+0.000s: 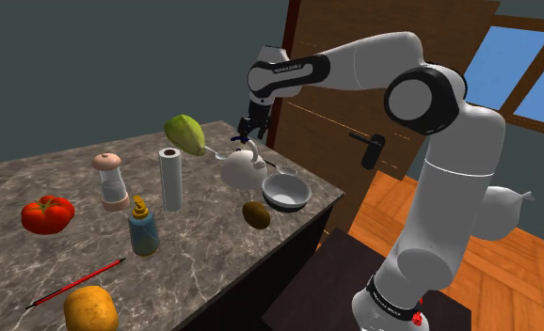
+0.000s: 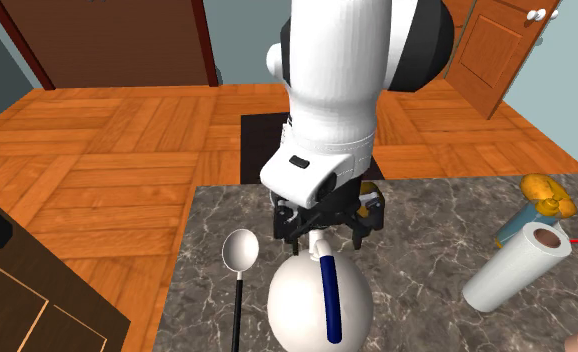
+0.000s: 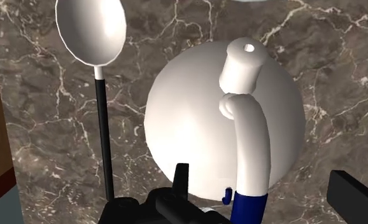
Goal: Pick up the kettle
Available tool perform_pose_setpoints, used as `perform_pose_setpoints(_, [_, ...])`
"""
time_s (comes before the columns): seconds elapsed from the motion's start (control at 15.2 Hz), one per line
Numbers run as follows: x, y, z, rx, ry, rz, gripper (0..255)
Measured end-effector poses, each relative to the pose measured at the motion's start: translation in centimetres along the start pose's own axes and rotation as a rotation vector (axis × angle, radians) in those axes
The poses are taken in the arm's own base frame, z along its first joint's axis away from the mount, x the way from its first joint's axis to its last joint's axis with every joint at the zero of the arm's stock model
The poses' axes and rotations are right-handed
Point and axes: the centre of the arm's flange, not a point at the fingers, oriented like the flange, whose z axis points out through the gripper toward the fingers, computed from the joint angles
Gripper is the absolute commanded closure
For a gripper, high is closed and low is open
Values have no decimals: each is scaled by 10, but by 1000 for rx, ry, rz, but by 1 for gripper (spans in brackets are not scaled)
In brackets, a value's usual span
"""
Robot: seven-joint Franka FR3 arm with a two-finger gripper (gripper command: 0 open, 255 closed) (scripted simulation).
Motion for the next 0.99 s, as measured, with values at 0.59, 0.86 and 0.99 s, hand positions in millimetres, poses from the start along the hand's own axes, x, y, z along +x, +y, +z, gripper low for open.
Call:
perform_pose_setpoints(0.59, [-1,0,11,0,1,0,255])
perform_pose_setpoints(0.86, [-1,0,11,0,2,0,255])
perform_pose_setpoints(0.99, [-1,0,7,0,-1,0,255])
